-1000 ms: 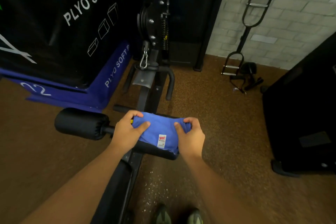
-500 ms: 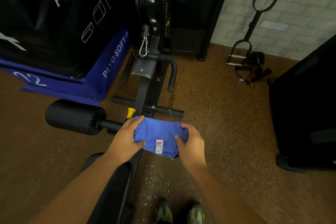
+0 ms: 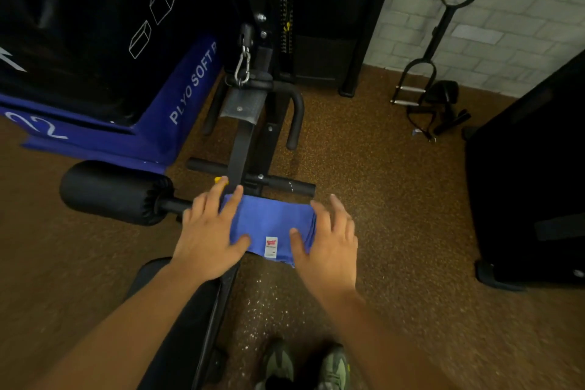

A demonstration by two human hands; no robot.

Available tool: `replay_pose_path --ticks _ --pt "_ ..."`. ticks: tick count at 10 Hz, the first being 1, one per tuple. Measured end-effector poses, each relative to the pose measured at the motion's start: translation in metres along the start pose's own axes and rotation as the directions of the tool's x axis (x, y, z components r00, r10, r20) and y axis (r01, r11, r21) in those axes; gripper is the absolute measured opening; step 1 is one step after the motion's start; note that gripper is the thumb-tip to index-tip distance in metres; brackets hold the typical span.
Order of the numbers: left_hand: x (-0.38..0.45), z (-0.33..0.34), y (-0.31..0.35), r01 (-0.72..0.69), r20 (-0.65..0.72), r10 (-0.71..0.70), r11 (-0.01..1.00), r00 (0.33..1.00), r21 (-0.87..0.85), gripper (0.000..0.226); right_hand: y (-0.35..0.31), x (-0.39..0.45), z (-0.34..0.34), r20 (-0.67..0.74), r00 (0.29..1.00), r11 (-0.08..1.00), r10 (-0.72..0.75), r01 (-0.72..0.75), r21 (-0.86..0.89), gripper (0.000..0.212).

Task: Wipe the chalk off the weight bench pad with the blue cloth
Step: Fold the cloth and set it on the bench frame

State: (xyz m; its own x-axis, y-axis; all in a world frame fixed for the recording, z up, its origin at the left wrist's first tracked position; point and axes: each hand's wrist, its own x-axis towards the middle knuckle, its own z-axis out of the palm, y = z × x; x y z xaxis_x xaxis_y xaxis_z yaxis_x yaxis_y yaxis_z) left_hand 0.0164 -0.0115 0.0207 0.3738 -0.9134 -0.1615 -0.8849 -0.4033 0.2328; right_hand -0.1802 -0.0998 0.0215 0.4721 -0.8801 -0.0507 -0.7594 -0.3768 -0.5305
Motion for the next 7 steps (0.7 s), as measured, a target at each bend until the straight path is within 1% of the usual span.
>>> replay_pose_path --ticks 1,2,3,4,5,6,7 --pt "0.005 0.007 0.010 -0.278 -0.014 0.279 0.960 0.960 0.038 0.082 -0.006 0.003 0.011 0.161 0.961 0.961 -0.225 0.247 -0.128 0.069" --pt "0.018 0.018 0.005 -0.416 0.089 0.410 0.907 0.908 0.064 0.079 -0.002 0.016 0.021 0.335 0.889 0.893 -0.313 0.396 -0.216 0.073" --pt "0.023 0.025 -0.006 -0.435 0.147 0.421 0.897 0.895 0.079 0.083 0.009 0.022 0.027 0.425 0.847 0.855 -0.319 0.451 -0.257 0.077" --pt "0.027 0.027 -0.012 -0.457 0.151 0.441 0.884 0.884 0.095 0.087 0.018 0.024 0.031 0.419 0.848 0.840 -0.325 0.462 -0.284 0.078" --pt "0.033 0.026 -0.015 -0.460 0.191 0.435 0.880 0.880 0.117 0.088 0.021 0.026 0.032 0.414 0.862 0.857 -0.293 0.429 -0.287 0.080" --pt "0.035 0.025 -0.014 -0.460 0.210 0.432 0.881 0.877 0.108 0.090 0.017 0.028 0.028 0.444 0.855 0.879 -0.269 0.407 -0.249 0.084" --pt "0.030 0.016 -0.008 -0.427 0.243 0.403 0.903 0.882 0.054 0.093 0.013 0.029 0.011 0.492 0.841 0.919 -0.227 0.352 -0.178 0.092"
